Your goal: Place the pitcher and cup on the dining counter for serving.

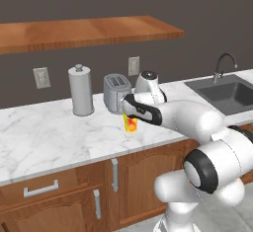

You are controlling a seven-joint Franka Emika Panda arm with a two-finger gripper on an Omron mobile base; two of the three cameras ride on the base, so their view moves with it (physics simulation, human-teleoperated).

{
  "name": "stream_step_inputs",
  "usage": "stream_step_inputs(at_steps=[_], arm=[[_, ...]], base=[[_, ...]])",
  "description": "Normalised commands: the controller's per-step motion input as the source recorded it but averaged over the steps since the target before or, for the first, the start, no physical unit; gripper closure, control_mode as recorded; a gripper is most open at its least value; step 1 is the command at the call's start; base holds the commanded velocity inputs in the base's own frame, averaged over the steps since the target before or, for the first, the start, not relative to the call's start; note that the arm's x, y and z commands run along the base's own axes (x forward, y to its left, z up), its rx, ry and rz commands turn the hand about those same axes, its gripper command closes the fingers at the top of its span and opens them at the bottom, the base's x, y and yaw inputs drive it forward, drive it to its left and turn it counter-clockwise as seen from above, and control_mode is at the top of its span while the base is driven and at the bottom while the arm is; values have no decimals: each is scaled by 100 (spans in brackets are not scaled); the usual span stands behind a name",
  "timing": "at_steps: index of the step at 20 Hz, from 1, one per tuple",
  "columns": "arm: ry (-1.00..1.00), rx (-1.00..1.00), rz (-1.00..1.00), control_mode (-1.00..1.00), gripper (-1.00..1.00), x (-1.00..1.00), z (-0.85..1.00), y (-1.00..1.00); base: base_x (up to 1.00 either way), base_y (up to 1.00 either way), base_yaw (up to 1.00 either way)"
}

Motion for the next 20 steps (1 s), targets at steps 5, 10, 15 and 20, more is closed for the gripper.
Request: stream_step_inputs(at_steps=[5, 10, 15, 20], arm=[[-12, 4, 0, -100, 100, -55, 81, -43], [-3, 8, 0, -100, 100, -18, 87, -31], [-11, 2, 0, -100, 100, -10, 62, -8], [-2, 0, 0, 100, 100, 0, 1, 0]], base=[[0, 0, 0], [0, 0, 0], [0, 0, 0], [-4, 0, 0]])
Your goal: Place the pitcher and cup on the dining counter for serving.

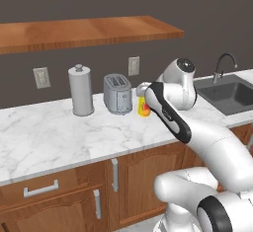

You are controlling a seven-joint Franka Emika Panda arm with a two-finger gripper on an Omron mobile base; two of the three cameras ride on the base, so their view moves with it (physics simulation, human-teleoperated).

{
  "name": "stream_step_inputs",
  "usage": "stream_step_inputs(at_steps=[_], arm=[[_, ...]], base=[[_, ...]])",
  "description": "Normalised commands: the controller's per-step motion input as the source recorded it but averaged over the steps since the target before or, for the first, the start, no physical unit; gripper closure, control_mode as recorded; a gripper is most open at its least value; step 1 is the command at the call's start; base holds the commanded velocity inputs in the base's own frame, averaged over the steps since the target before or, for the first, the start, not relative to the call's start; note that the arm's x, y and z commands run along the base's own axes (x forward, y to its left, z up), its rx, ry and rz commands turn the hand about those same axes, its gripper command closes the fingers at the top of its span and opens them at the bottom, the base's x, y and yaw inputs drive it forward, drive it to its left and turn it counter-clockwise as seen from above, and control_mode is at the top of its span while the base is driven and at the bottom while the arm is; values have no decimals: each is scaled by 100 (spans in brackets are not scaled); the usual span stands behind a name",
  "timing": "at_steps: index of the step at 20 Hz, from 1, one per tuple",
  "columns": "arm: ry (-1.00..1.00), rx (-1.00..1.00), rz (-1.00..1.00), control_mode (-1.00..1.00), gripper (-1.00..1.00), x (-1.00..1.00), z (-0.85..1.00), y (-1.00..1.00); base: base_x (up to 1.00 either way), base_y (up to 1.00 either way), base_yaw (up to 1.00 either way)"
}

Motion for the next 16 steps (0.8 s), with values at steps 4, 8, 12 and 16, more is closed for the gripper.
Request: stream_step_inputs(at_steps=[4, 8, 12, 16], arm=[[0, 0, 0, 100, 100, 0, 0, 0], [0, 0, 0, 100, 100, 0, 0, 0], [0, 0, 0, 100, 100, 0, 0, 0], [0, 0, 0, 100, 100, 0, 0, 0]], base=[[-50, 0, -1], [-73, -6, -28], [-67, -17, -53], [-35, -8, -68]])
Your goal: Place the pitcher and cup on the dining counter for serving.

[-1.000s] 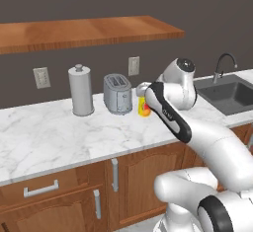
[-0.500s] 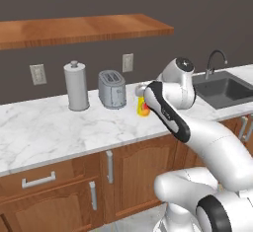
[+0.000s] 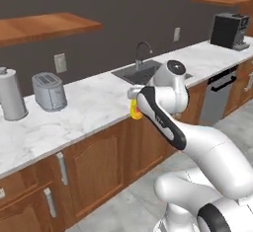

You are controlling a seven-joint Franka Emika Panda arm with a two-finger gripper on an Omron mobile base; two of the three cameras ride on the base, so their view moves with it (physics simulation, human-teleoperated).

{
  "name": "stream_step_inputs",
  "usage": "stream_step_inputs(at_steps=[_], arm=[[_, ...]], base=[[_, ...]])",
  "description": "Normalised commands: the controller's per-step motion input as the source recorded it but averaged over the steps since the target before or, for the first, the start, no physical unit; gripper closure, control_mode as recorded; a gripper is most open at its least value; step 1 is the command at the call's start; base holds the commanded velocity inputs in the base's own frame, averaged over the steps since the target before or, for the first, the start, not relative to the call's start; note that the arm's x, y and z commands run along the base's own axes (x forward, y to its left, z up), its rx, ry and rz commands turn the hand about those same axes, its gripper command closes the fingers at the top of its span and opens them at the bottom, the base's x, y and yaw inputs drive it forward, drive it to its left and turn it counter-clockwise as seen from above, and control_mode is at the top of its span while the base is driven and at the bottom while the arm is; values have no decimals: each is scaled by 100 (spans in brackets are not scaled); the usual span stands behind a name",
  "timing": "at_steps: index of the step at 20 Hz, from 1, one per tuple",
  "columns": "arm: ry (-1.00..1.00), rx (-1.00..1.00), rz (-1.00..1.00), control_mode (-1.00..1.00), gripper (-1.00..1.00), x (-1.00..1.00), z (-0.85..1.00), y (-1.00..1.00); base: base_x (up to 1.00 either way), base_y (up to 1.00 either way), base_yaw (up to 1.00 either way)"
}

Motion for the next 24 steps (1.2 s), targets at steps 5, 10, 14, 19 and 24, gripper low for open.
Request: stream_step_inputs(at_steps=[5, 10, 14, 19, 24], arm=[[0, 0, 0, 100, 100, 0, 0, 0], [0, 0, 0, 100, 100, 0, 0, 0], [0, 0, 0, 100, 100, 0, 0, 0], [0, 0, 0, 100, 100, 0, 0, 0], [0, 0, 0, 100, 100, 0, 0, 0]], base=[[-17, -7, -76], [-5, -21, -78], [0, -31, -81], [0, -42, -80], [7, -42, -77]])
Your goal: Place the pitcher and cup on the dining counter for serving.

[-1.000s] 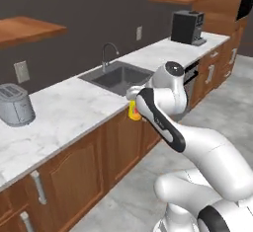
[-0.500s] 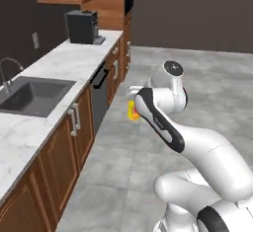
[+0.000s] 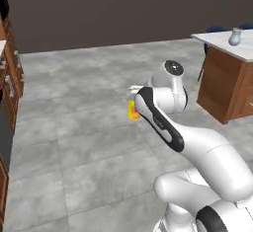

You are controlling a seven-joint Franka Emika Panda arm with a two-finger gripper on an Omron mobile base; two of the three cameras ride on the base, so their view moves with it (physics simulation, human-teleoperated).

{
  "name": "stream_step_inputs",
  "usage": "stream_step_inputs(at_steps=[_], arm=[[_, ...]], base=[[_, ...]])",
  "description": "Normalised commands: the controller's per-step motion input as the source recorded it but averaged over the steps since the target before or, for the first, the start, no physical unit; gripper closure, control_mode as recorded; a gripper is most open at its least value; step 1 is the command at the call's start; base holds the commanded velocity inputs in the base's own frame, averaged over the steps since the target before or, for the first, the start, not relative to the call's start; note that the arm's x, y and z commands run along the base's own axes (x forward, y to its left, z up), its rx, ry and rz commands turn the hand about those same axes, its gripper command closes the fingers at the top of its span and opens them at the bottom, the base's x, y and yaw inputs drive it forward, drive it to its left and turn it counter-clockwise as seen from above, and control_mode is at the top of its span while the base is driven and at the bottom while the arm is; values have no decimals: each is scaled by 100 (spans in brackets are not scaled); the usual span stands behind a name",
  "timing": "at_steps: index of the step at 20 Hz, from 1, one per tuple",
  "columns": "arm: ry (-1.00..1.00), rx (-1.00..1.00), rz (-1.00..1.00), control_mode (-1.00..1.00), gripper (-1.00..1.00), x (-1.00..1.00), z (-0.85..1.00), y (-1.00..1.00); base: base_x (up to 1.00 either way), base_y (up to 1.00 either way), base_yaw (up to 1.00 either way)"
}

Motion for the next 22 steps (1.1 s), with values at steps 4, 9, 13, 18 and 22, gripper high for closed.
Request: stream_step_inputs(at_steps=[4, 9, 13, 18, 22], arm=[[0, 0, 0, 100, 100, 0, 0, 0], [0, 0, 0, 100, 100, 0, 0, 0], [0, 0, 0, 100, 100, 0, 0, 0], [0, 0, 0, 100, 100, 0, 0, 0], [0, 0, 0, 100, 100, 0, 0, 0]], base=[[30, -33, -73], [60, -6, -69], [96, 0, -59], [100, -27, -42], [100, -82, -27]])
